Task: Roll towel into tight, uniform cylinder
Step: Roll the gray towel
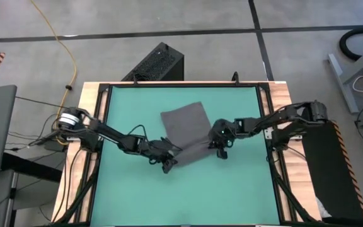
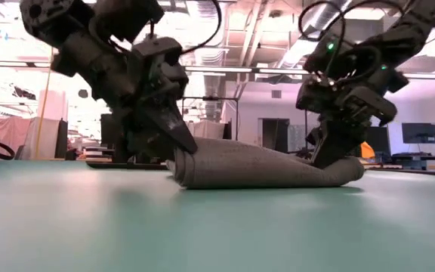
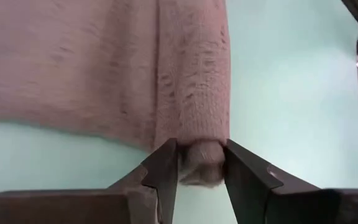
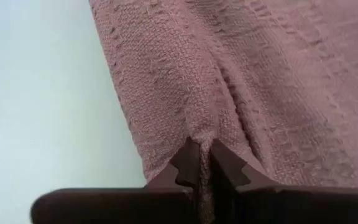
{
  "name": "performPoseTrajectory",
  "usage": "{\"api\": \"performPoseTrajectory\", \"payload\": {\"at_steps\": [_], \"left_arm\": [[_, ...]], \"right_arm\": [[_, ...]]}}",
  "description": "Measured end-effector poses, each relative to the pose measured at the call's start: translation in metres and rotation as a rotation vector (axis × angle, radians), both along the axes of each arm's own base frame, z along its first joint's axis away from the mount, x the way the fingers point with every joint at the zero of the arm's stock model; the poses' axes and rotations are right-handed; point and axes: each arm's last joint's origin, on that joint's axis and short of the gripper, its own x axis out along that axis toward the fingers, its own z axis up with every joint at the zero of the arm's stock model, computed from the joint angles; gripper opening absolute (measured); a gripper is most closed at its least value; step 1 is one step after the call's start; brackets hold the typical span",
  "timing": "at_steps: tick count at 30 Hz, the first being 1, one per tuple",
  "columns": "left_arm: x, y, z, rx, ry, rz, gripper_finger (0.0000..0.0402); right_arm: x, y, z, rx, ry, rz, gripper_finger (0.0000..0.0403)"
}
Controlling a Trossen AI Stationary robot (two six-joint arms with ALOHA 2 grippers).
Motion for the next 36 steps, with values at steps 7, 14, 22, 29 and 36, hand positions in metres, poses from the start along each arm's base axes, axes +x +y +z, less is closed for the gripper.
{"api": "performPoseTrajectory", "payload": {"at_steps": [7,14,22,29,36], "left_arm": [[-0.012,0.0,0.031,0.08,-0.044,0.037,0.0109],[-0.011,-0.017,0.047,0.275,-0.217,0.105,0.011],[0.014,0.001,0.008,0.312,-0.162,0.115,0.0107],[0.018,0.02,-0.002,0.301,-0.094,0.119,0.0067],[0.015,0.022,-0.007,0.309,-0.029,0.101,0.0026]], "right_arm": [[-0.002,-0.026,-0.012,0.124,0.023,-0.037,0.0042],[0.001,-0.038,-0.023,0.176,0.007,-0.044,0.004],[0.001,-0.041,-0.023,0.206,-0.002,-0.064,0.004],[0.001,-0.041,-0.022,0.214,-0.005,-0.072,0.0047],[0.004,-0.042,-0.02,0.226,-0.039,-0.076,0.0079]]}}
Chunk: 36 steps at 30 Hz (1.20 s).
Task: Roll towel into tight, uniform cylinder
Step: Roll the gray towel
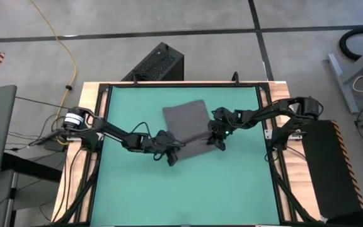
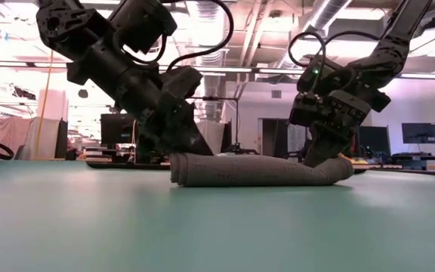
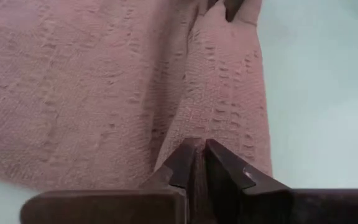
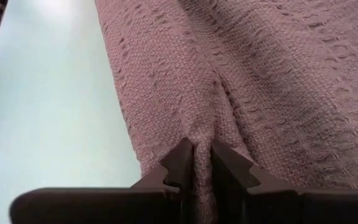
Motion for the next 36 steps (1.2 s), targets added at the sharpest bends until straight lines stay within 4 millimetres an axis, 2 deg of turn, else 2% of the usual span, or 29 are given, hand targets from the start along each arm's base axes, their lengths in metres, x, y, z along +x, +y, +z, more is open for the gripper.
{"api": "performPoseTrajectory", "payload": {"at_steps": [8,21,25,28,31,36], "left_arm": [[-0.001,0.003,-0.001,0.011,0.021,0.001,0.0002],[-0.002,0.003,-0.003,0.026,0.041,-0.005,0.0],[-0.002,0.003,-0.003,0.036,0.049,-0.005,0.0],[-0.002,0.003,-0.004,0.045,0.052,-0.007,0.0],[-0.002,0.005,-0.004,0.052,0.055,-0.006,0.0],[-0.002,0.009,-0.004,0.045,0.059,0.004,0.0]], "right_arm": [[0.004,-0.004,0.012,0.058,0.029,-0.015,0.011],[-0.02,-0.013,0.071,-0.018,-0.116,-0.067,0.0222],[-0.027,0.009,0.085,-0.085,-0.173,0.072,0.0229],[-0.029,0.034,0.077,-0.155,-0.178,0.192,0.0226],[-0.03,0.055,0.065,-0.355,-0.125,0.263,0.0221],[-0.023,0.071,0.061,-0.603,-0.115,0.257,0.0218]]}}
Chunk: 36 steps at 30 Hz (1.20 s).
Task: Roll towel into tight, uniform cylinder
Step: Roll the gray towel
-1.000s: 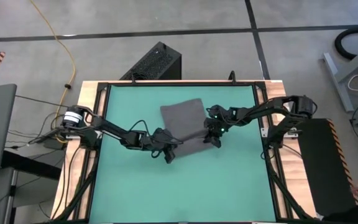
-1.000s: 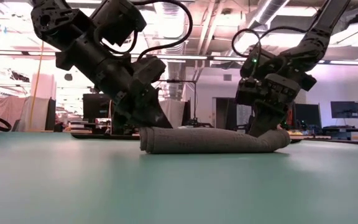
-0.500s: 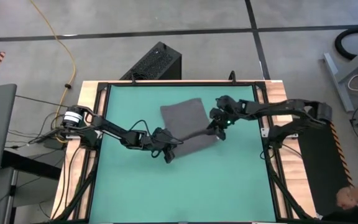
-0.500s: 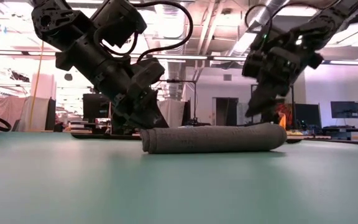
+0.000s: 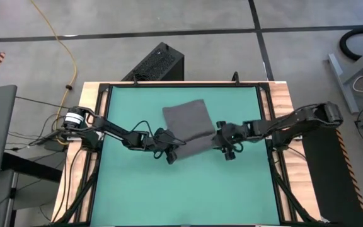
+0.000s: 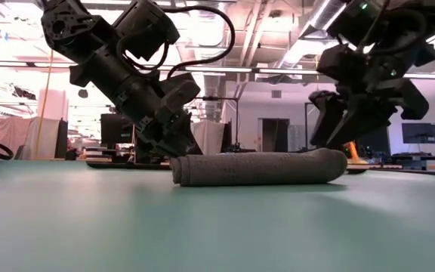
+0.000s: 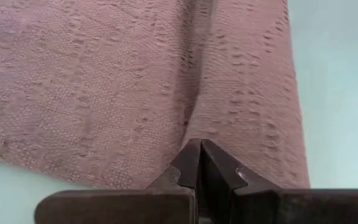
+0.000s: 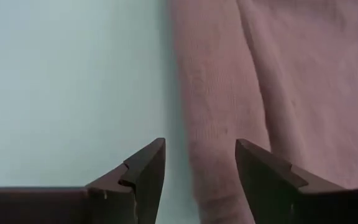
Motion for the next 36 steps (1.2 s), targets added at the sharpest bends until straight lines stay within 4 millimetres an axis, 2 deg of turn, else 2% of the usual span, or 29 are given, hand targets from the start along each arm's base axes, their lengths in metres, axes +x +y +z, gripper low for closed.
{"api": "performPoseTrajectory", "payload": {"at_steps": [3,7,15,18,22,24,25,30,33,36], "left_arm": [[0.0,0.0,0.0,-0.001,0.0,0.001,0.0],[-0.001,0.0,-0.001,-0.006,0.017,0.006,0.0],[-0.001,0.002,-0.002,-0.024,0.016,0.022,0.0],[-0.001,0.002,-0.002,-0.02,0.022,0.021,0.0],[-0.003,0.003,0.0,0.032,0.038,0.019,0.0],[-0.004,0.003,0.008,0.067,0.018,0.017,0.0],[-0.005,0.004,0.013,0.087,0.012,0.022,0.0],[-0.009,0.0,0.038,0.174,-0.075,0.023,0.0],[-0.005,-0.013,0.05,0.206,-0.174,-0.108,0.0],[-0.004,-0.025,0.052,0.211,-0.201,-0.259,0.0002]], "right_arm": [[0.002,0.004,-0.001,-0.035,-0.007,0.027,0.0218],[0.004,0.0,-0.006,-0.051,0.012,0.017,0.0217],[0.017,-0.016,-0.038,-0.054,0.114,-0.028,0.0216],[0.02,-0.022,-0.045,-0.027,0.125,-0.067,0.0197],[0.018,-0.03,-0.048,0.088,0.157,-0.082,0.012],[0.015,-0.035,-0.048,0.165,0.178,-0.084,0.0075],[0.013,-0.037,-0.048,0.206,0.188,-0.093,0.0067],[0.007,-0.05,-0.047,0.429,0.207,-0.12,0.0067],[0.004,-0.059,-0.047,0.498,0.198,-0.148,0.0067],[0.002,-0.067,-0.047,0.535,0.19,-0.174,0.0067]]}}
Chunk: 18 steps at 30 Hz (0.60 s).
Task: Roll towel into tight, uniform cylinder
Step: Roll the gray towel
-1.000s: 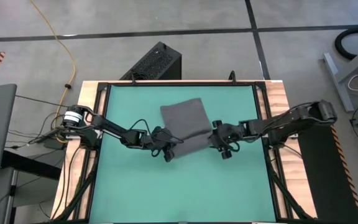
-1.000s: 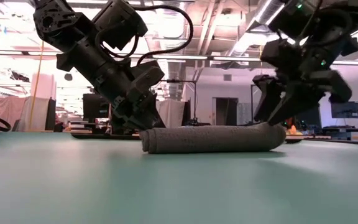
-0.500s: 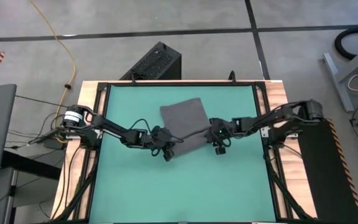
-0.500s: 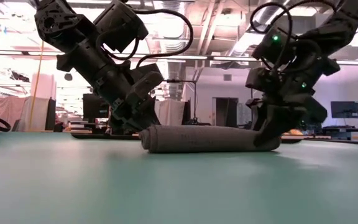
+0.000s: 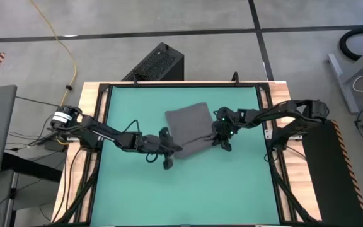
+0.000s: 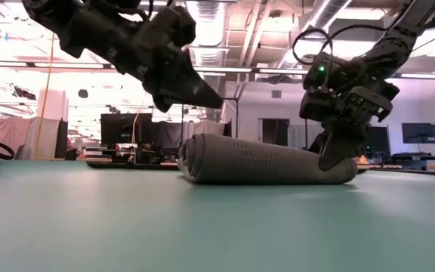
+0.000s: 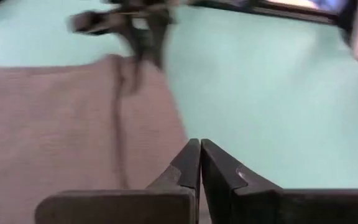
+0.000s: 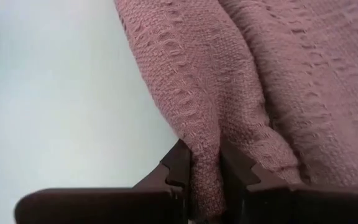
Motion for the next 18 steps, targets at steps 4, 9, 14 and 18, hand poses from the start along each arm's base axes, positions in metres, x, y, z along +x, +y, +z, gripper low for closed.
{"api": "performPoseTrajectory", "payload": {"at_steps": [4,9,14,18], "left_arm": [[-0.001,-0.012,-0.005,0.058,0.033,-0.113,0.0029],[-0.001,-0.015,-0.004,0.085,0.015,-0.139,0.0101],[0.003,-0.015,-0.003,0.103,0.048,-0.123,0.0184],[0.008,-0.014,-0.007,0.185,0.062,-0.072,0.0231]], "right_arm": [[-0.002,-0.007,0.0,0.041,-0.005,-0.029,0.0067],[-0.003,-0.008,0.0,0.045,-0.006,-0.034,0.0067],[-0.002,-0.008,0.0,0.056,0.0,-0.051,0.0067],[-0.002,-0.008,0.0,0.06,0.002,-0.058,0.0067]]}}
